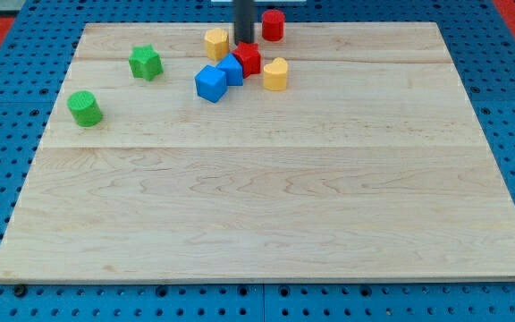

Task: Slightly move the red circle diagonal to the top right of the yellow heart

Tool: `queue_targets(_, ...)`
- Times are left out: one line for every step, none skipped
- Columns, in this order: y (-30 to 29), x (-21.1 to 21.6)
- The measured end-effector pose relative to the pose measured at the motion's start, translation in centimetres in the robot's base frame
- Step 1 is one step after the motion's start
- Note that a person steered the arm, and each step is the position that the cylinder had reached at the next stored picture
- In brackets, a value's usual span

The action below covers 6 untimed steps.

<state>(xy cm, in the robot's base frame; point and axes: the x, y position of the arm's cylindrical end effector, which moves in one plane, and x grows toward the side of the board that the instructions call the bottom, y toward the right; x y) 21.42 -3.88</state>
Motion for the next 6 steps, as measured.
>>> queue_targets(-0.3,-2.2)
queue_targets(0.1,-2.2)
queue_targets(5.6,-2.0)
queue_targets(8.8,2.2)
queue_targets(13.3,3.5)
queue_targets(15.8,-2.2)
